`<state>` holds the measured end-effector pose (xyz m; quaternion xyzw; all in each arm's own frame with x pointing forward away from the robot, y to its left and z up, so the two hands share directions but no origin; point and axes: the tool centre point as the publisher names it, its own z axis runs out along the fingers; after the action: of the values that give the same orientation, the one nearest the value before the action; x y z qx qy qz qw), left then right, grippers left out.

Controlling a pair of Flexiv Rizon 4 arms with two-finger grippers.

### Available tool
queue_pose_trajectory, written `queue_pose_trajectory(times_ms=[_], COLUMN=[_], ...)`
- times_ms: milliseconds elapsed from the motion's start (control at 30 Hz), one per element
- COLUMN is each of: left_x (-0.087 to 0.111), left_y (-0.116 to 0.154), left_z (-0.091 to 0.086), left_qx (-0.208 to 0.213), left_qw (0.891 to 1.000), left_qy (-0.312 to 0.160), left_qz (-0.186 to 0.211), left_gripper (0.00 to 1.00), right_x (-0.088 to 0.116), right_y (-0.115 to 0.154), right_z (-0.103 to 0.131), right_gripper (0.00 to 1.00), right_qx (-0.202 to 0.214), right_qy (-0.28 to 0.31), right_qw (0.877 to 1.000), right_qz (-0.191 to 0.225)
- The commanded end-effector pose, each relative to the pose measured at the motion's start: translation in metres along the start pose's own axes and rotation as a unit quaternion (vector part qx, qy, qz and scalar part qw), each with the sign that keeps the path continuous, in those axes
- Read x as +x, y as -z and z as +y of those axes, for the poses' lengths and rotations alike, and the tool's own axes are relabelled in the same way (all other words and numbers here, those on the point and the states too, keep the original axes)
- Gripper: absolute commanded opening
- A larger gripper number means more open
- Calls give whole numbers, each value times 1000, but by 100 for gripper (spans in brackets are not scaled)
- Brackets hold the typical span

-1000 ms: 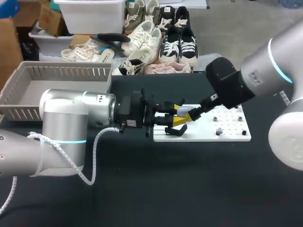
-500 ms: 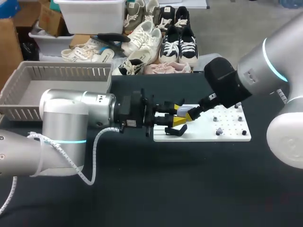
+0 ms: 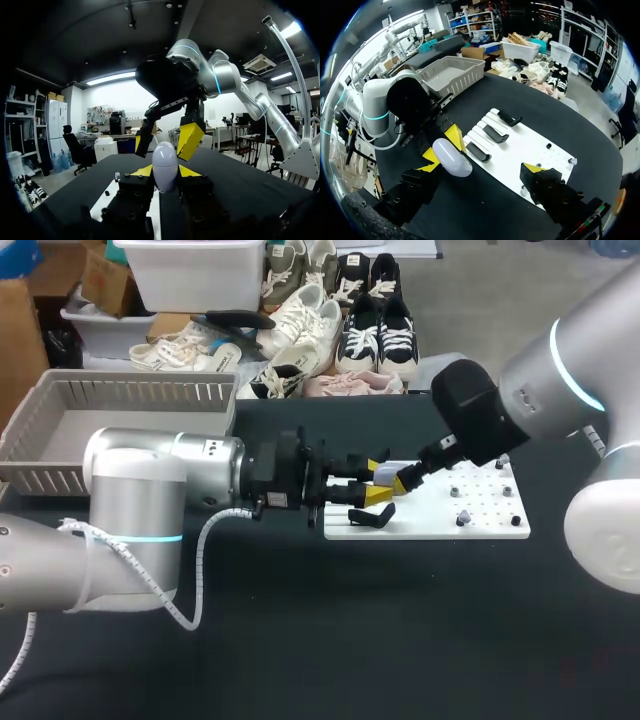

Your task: Pick up each earbud case from the left stands, insert the matching earbuds, close the lid, and place the case in the box.

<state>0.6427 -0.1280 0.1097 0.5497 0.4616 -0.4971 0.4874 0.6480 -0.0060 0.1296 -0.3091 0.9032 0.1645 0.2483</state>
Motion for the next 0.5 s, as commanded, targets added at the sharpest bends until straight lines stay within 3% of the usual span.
queue_pose_trajectory(times_ms=[33, 333, 500], left_x=[1, 1, 1], left_y=[-1, -1, -1], left_z=[-1, -1, -1], left_qx=[2, 2, 2], left_qw=[1000, 1000, 1000], left_qy=[0, 0, 0], left_qz=[-1, -1, -1], left_gripper=[0, 0, 0], right_x=[-4, -15, -23], right_y=[1, 13, 31], right_z=[1, -1, -14], right_gripper=[100, 100, 100], right_qx=[15, 20, 62], right_qy=[-3, -5, 10], right_qw=[1000, 1000, 998], right_qz=[-2, -14, -23])
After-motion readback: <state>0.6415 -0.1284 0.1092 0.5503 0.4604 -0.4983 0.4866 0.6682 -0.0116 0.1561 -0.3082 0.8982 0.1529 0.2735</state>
